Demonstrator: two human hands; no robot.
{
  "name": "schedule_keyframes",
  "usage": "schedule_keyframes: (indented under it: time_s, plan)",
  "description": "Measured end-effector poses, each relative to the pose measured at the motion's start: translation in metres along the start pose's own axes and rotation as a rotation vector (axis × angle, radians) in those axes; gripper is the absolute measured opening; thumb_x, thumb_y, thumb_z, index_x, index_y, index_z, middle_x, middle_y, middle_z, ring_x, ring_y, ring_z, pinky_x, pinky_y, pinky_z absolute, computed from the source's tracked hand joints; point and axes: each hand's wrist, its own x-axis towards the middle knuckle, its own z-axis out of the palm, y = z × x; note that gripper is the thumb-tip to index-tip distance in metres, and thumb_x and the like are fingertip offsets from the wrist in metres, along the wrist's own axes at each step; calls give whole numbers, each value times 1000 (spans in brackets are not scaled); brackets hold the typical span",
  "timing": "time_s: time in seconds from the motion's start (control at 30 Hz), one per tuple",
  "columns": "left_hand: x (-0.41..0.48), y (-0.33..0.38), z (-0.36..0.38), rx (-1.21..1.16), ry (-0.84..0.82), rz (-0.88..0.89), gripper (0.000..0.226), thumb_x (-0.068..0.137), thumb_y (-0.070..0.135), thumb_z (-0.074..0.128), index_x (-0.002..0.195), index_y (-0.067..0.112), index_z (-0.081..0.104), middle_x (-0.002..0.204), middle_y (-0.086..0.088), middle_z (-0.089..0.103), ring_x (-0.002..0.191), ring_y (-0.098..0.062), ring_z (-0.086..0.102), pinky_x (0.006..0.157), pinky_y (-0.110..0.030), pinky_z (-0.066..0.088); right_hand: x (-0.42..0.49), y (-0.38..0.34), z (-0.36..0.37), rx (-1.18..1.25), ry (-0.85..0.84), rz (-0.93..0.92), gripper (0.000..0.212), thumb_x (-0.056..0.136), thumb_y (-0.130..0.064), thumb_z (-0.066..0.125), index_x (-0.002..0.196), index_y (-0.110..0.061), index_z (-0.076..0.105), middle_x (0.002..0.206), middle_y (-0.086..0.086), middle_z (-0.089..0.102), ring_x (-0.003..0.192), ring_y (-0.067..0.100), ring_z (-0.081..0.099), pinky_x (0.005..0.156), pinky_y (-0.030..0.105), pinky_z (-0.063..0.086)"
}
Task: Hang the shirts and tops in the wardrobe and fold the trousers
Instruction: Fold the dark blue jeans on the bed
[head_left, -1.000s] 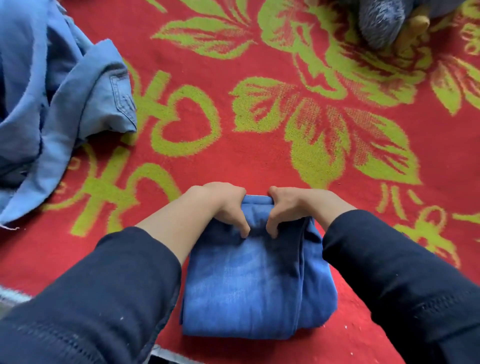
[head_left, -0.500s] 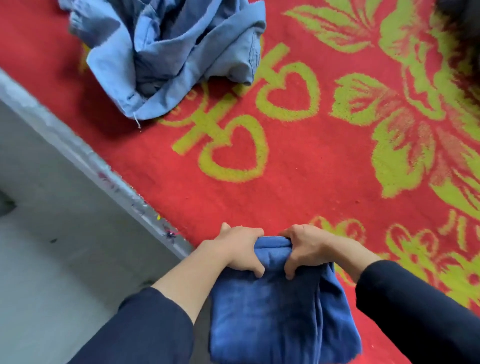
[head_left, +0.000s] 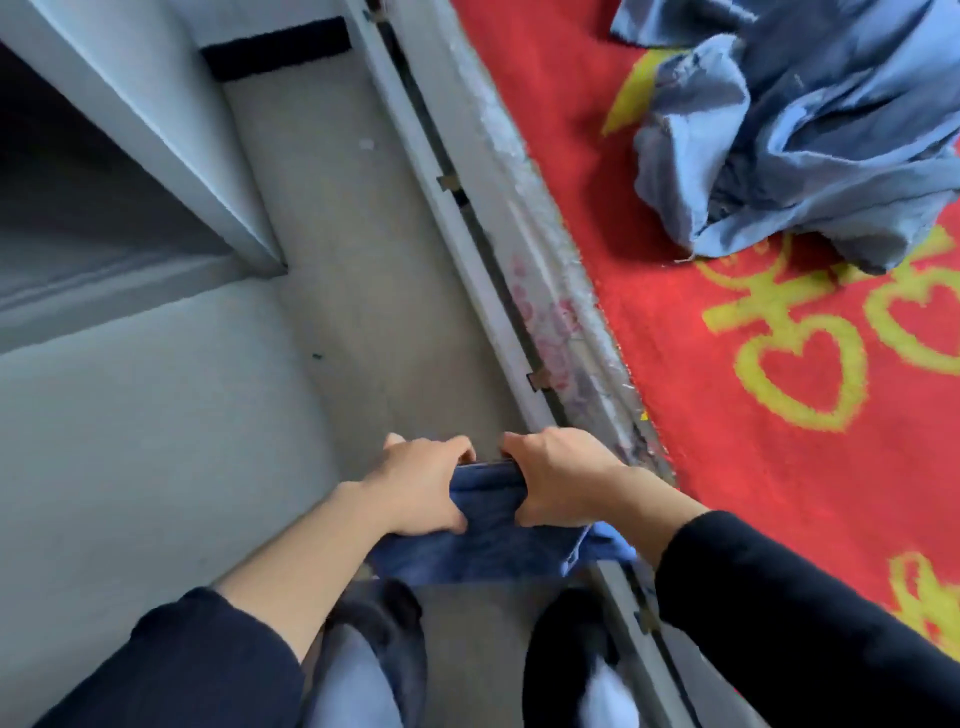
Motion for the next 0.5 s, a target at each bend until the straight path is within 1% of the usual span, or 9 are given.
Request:
schedule_keyframes:
  time_s: [0.1,0.17,0.23,0.3,0.37,0.4,0.43,0.47,0.5]
  plan:
    - [-43,-100,-21,21,146,-93,37,65,40,63,100,30,55,91,8,62,93,-20,59,78,-35,35,71,-87,-18,-113,71,-106,33,73,-28,63,98,-20,42,86,8,58,80,33,55,65,30,27]
    - [-78,-163,-34,-4,250,-147,40,69,38,61,108,33,56,98,8,61,100,-18,57,82,-35,36,115,-145,-31,-180,99,-179,40,72,-26,64,107,-20,44,93,9,60,88,31,57,72,32,30]
    - [-115,-221,-43,-54,358,-197,43,72,36,59,115,34,55,106,10,61,106,-16,53,85,-35,36,152,-201,-42,-260,138,-272,44,73,-25,64,111,-20,43,98,7,64,98,27,56,82,34,33]
    - [-150,-273,-48,-91,467,-234,45,75,35,58,119,35,54,111,12,60,110,-14,51,87,-34,35,185,-254,-51,-313,183,-387,42,80,-29,61,115,-19,41,107,3,66,107,24,51,89,34,32]
    - [-178,-316,-54,-91,544,-275,45,79,32,57,123,34,51,114,13,58,112,-13,50,87,-32,33,214,-297,-57,-373,227,-487,43,86,-33,59,120,-16,39,112,1,64,109,24,50,92,36,33]
    - [-190,-335,-57,-75,574,-291,45,79,31,57,124,33,51,114,13,58,112,-13,50,87,-31,33,226,-317,-60,-418,251,-550,45,84,-34,62,118,-14,39,108,1,65,103,25,53,88,37,37]
    - [-201,-353,-60,-54,598,-307,45,79,29,57,124,33,51,113,12,59,111,-13,50,86,-31,33,238,-335,-63,-464,270,-618,50,78,-35,69,112,-13,40,97,2,67,93,25,57,80,38,43]
    - [-210,-370,-64,-38,619,-318,45,79,28,57,123,32,51,112,11,59,110,-14,51,86,-31,35,250,-350,-65,-479,297,-674,57,68,-37,77,105,-13,40,84,1,67,79,24,60,69,35,46]
    - [-217,-387,-69,-26,637,-323,45,78,26,57,123,30,52,111,10,60,109,-16,52,86,-32,36,262,-363,-68,-488,317,-711,63,60,-39,82,99,-13,39,74,0,65,69,23,60,61,31,46]
